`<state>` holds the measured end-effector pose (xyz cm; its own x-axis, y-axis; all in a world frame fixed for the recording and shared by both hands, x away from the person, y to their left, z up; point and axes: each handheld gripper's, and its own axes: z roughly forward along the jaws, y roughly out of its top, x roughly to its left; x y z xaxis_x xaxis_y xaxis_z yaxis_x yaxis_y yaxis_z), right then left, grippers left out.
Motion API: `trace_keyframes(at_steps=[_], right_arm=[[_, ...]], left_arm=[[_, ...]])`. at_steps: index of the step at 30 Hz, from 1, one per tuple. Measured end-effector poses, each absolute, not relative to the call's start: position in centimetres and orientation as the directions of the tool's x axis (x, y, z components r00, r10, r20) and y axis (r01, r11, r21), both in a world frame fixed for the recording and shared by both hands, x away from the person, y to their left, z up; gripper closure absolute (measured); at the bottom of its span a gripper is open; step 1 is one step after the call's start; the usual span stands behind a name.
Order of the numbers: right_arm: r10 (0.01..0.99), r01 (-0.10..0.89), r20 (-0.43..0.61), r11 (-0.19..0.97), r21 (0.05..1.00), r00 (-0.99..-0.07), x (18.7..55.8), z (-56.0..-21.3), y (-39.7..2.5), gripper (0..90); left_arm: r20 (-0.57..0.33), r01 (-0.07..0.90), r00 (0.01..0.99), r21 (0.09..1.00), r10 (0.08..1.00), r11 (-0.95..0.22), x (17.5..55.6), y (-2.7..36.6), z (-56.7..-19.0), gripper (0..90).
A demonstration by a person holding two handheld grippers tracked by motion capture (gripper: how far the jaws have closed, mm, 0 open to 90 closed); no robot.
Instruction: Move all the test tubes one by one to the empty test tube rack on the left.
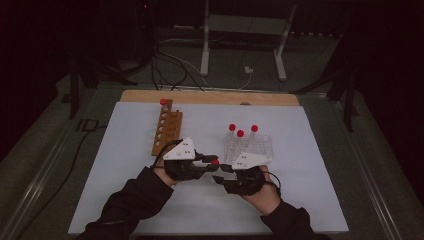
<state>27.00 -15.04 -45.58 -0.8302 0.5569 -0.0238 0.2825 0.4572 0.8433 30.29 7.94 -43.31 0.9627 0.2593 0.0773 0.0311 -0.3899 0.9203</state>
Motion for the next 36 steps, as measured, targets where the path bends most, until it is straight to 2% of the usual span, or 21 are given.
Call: trace_keyframes(at_steps=[5,20,26,36], right_arm=[[0.574,0.284,-0.018,0.432,0.856,-0.819,27.0,-45.3,-15.6,41.6],[0.617,0.302,0.011,0.370,0.878,-0.787,27.0,-45.0,-16.4,3.1],[0.612,0.304,0.029,0.351,0.886,-0.790,27.1,-44.9,-16.7,0.0],[0.615,0.285,0.011,0.348,0.893,-0.788,27.0,-44.6,-16.9,0.0]], left_arm=[[0.084,0.041,0.951,0.918,0.297,-0.394,30.6,8.9,-42.9,72.2],[0.105,0.071,0.892,0.928,0.439,-0.365,32.7,13.0,-40.5,72.3],[0.116,0.081,0.858,0.931,0.501,-0.355,33.8,14.6,-39.4,72.3],[0.116,0.101,0.798,0.942,0.592,-0.320,35.8,16.4,-38.0,72.3]])
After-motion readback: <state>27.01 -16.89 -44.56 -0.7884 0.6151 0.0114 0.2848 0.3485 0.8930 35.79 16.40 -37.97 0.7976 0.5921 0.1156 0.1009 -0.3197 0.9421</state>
